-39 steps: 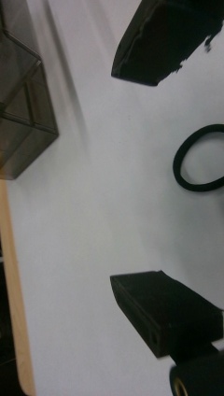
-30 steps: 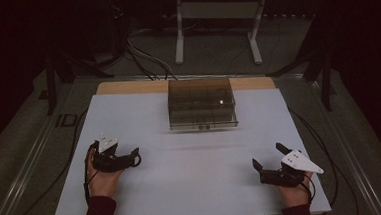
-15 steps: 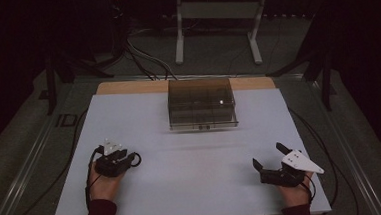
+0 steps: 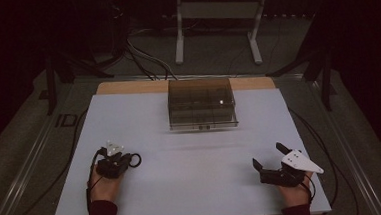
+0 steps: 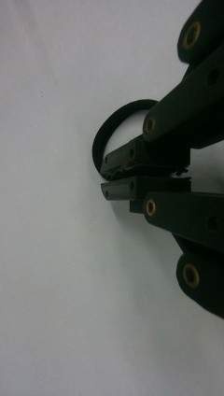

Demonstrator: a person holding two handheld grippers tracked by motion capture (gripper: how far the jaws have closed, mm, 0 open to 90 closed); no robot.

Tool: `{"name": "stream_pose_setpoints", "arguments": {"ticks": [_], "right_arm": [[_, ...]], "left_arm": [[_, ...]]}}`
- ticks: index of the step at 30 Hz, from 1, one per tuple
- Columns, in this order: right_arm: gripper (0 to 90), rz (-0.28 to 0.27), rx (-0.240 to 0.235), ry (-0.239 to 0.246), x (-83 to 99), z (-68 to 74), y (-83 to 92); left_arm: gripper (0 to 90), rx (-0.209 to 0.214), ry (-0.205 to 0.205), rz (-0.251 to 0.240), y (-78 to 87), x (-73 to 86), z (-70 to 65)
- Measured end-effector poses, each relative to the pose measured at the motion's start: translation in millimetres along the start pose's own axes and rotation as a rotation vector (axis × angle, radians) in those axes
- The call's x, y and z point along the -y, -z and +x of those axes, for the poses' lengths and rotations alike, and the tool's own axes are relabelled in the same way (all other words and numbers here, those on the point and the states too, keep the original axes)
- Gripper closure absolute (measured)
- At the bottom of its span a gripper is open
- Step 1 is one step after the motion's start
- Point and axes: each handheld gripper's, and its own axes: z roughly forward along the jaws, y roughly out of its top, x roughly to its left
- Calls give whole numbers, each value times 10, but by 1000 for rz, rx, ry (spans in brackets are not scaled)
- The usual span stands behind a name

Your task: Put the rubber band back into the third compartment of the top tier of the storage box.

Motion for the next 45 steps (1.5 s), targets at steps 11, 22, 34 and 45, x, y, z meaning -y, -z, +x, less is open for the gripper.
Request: {"name": "stream_pose_setpoints", "arguments": {"ticks": [11,22,34,45], "right_arm": [[2,-2,4,-4,1,-10,6],[2,-1,4,-7,1,-9,9],[2,-2,2,-8,1,-10,8],[2,-3,-1,-8,1,-11,7]], "left_arm": [[890,24,46,-31,65,-41,20],[890,39,42,-88,186,-230,-33],[891,60,26,-142,304,-477,-113],[891,81,10,-186,388,-724,-201]]}}
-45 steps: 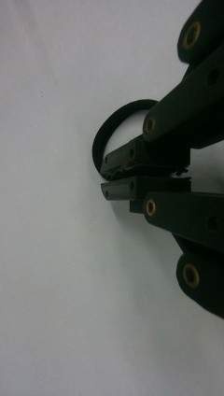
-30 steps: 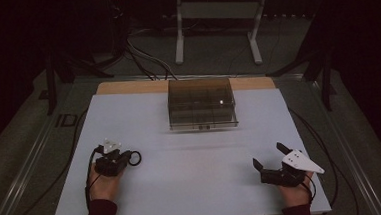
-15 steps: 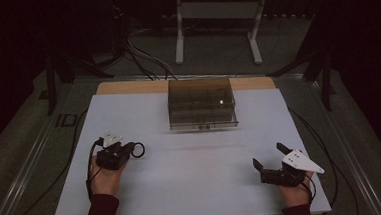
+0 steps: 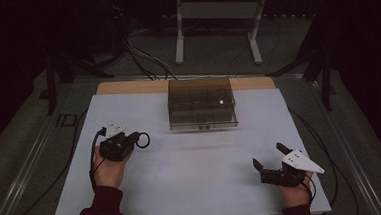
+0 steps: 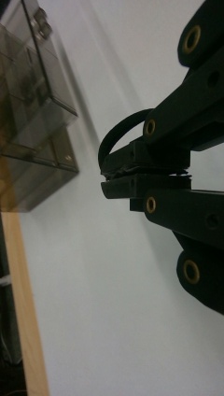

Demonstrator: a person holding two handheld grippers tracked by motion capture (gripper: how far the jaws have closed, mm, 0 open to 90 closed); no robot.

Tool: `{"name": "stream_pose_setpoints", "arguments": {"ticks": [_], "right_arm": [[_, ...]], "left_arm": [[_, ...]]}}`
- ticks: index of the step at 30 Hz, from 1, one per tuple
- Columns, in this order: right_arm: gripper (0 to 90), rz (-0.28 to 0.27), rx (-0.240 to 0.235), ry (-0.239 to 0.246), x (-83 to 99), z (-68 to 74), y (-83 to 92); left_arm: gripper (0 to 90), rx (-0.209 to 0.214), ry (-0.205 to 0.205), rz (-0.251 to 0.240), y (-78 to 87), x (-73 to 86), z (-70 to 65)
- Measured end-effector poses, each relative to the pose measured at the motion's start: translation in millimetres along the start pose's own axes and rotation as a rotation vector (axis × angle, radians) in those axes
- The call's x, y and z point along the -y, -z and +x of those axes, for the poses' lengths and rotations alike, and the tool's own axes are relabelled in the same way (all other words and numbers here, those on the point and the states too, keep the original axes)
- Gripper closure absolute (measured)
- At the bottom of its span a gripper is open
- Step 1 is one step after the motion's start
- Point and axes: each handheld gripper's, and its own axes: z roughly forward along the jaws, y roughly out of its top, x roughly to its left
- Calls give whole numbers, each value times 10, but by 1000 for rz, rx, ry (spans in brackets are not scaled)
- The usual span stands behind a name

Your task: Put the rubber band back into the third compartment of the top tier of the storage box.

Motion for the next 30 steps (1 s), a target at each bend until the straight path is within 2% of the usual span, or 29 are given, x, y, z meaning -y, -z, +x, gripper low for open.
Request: {"name": "stream_pose_setpoints", "arguments": {"ticks": [14,30], "right_arm": [[2,1,-3,2,-1,4,-4],[2,0,-6,3,-1,5,-8]], "left_arm": [[891,30,-35,-25,-4,-290,-150],[891,66,-62,-41,-28,-508,-303]]}}
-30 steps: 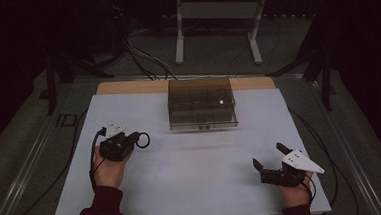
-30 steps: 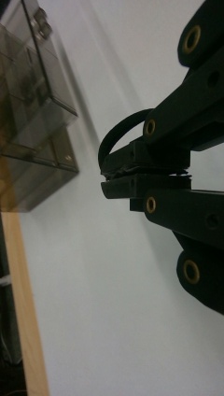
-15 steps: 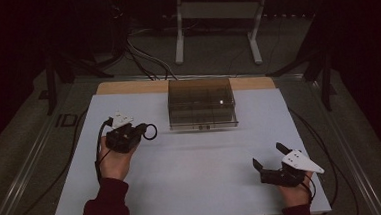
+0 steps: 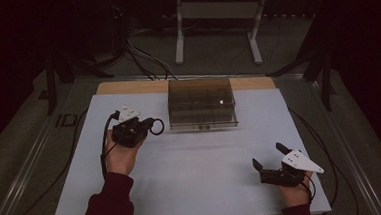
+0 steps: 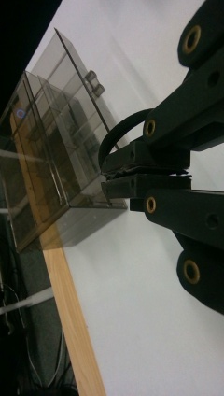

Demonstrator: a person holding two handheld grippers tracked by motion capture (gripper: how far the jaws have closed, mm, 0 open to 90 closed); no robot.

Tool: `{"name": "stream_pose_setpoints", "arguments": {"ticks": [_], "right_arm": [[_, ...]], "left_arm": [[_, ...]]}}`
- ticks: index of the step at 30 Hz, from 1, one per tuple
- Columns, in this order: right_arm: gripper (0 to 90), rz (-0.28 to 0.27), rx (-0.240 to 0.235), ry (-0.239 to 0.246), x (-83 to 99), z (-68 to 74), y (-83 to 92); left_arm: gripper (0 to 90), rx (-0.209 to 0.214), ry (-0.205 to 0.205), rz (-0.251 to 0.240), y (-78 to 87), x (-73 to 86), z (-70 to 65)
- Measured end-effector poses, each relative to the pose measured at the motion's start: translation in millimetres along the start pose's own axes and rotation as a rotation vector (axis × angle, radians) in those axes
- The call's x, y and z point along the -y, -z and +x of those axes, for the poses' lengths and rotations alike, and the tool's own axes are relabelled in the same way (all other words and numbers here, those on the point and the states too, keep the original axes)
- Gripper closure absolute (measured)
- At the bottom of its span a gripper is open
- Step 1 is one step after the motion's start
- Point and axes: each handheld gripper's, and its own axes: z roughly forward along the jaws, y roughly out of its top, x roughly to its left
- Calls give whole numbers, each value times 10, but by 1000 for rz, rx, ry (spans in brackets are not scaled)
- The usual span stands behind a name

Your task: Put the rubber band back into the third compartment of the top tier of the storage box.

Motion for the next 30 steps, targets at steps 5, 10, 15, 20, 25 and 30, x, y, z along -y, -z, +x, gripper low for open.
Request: {"name": "stream_pose_setpoints", "arguments": {"ticks": [5,10,15,20,25,30], "right_arm": [[2,0,0,0,0,-2,1],[2,0,0,0,0,-2,2],[2,-1,-1,1,-1,-2,3],[2,-1,-1,2,-1,-2,3],[2,-1,-2,2,-2,0,2],[2,-1,-2,3,-2,0,2]], "left_arm": [[891,11,-4,-4,-21,-51,-34],[891,19,-8,-3,-41,-90,-59],[892,24,-13,-2,-55,-119,-78],[891,32,-16,-3,-76,-153,-98],[891,38,-21,-3,-95,-191,-124],[891,46,-29,-1,-124,-236,-154]]}}
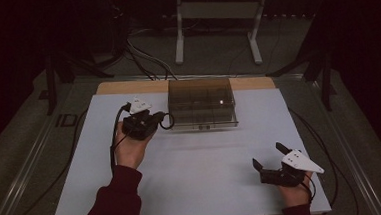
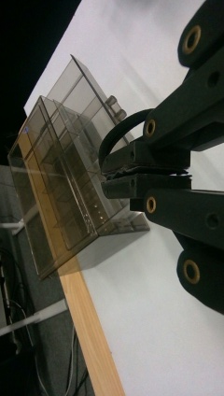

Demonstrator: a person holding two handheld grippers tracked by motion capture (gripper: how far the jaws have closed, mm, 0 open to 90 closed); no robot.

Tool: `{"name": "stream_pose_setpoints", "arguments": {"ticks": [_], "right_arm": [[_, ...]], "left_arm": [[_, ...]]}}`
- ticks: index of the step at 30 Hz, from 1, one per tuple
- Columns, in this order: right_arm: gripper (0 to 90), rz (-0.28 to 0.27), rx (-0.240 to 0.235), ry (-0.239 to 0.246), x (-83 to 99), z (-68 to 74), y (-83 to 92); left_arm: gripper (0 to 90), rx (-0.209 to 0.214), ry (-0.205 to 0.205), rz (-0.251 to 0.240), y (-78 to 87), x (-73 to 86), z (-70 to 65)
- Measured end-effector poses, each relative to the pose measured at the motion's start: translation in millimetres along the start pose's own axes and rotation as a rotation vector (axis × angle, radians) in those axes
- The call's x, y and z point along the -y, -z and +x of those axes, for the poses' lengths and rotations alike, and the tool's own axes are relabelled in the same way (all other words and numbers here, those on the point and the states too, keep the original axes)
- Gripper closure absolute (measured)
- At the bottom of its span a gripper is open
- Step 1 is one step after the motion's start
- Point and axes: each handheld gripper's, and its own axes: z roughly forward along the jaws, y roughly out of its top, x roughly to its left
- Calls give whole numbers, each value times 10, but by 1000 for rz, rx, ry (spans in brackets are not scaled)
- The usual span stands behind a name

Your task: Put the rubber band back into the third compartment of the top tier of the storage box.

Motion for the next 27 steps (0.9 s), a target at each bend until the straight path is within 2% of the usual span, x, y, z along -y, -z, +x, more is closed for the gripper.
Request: {"name": "stream_pose_setpoints", "arguments": {"ticks": [27], "right_arm": [[2,-2,-2,4,-4,3,-2]], "left_arm": [[892,31,-34,16,-277,-163,-183]]}}
